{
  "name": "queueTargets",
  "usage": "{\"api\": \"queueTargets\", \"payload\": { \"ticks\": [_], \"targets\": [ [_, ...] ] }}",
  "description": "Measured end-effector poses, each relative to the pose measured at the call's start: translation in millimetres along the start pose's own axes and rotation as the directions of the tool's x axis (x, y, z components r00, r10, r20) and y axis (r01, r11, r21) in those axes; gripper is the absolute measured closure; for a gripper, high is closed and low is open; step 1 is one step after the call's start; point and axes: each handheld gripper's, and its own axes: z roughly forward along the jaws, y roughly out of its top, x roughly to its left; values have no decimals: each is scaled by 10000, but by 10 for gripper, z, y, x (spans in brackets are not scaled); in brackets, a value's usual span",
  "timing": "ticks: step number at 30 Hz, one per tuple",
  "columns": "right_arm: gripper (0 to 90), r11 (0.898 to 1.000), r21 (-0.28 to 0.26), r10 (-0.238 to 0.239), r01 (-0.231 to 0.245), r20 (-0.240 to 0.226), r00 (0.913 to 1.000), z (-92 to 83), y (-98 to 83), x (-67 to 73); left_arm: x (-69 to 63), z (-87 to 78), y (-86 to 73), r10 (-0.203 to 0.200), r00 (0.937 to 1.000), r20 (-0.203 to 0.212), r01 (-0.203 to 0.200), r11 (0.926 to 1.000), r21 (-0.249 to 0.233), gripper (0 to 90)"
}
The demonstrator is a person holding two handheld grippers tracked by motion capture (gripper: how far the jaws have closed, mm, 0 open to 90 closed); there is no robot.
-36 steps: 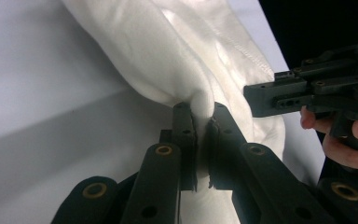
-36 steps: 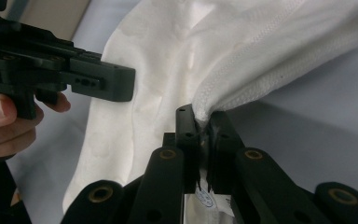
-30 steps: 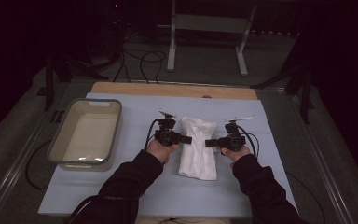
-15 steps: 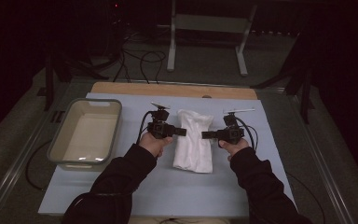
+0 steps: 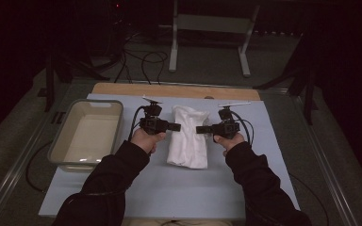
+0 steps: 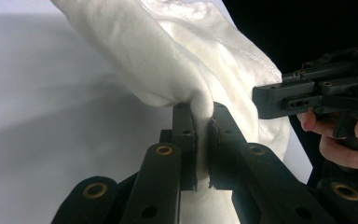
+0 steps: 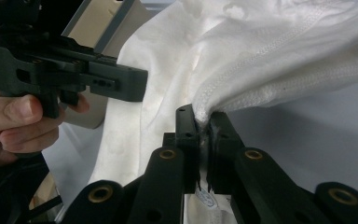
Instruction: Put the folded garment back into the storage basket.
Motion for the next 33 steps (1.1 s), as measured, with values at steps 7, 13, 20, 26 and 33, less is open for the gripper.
{"api": "queueTargets", "payload": {
  "ticks": [7, 13, 20, 26, 33],
  "targets": [
    [854, 9998, -15, -199, 199, -133, 9997, 97, 110, 140, 64, -186, 35, -55, 9999, -88, 53, 9998, -198, 844],
    [854, 9992, 5, -405, 406, -239, 9989, 199, 206, 276, 119, -343, 53, -31, 9997, -260, 23, 9995, -314, 844],
    [854, 9986, 7, -529, 530, -363, 9979, 303, 301, 412, 177, -541, 81, -38, 9990, -444, 20, 9991, -414, 844],
    [853, 9980, 3, -637, 638, -492, 9968, 393, 383, 522, 237, -689, 101, -91, 9985, -544, 63, 9986, -529, 844],
    [853, 9968, 84, -785, 792, -639, 9949, 551, 505, 679, 338, -883, 135, -132, 9966, -819, 84, 9982, -587, 844]
  ]
}}
